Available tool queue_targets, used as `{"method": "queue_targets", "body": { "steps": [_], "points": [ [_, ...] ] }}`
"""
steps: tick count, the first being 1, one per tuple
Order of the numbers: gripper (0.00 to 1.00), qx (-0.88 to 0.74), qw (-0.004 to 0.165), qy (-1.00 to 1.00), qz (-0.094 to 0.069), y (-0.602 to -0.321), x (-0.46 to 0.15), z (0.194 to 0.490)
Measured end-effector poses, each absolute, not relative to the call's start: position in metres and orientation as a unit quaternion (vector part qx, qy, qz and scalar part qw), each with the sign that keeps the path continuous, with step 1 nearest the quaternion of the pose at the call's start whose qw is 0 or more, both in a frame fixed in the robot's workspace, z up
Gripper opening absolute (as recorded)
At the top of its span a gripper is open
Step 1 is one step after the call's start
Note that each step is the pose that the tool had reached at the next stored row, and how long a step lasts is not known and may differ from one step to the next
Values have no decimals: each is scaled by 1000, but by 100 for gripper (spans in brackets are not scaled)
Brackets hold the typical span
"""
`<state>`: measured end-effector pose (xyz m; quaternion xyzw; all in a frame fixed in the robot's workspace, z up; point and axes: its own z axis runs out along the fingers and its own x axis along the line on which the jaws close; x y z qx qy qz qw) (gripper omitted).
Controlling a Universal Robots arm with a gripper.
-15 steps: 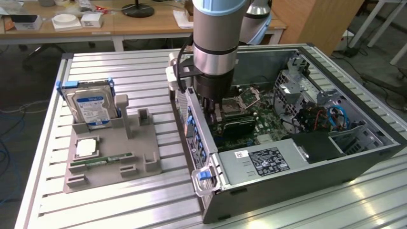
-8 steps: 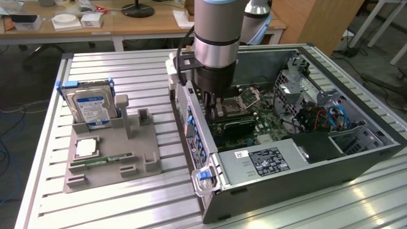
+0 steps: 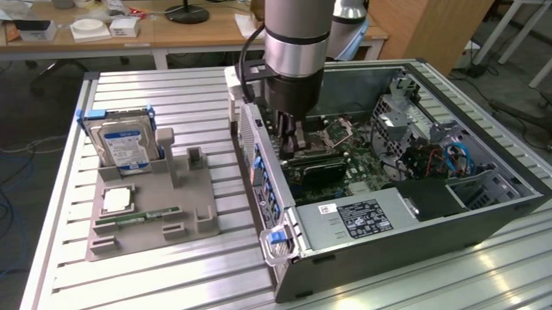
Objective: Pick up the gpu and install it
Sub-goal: 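Press down on the gpu until it lock into place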
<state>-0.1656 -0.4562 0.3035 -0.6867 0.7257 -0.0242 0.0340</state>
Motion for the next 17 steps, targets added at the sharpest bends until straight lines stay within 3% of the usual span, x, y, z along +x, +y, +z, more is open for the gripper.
{"method": "queue_targets", "body": {
  "steps": [17],
  "points": [
    [10, -687, 32, 726, -23, -456, -166, 312]
  ]
}}
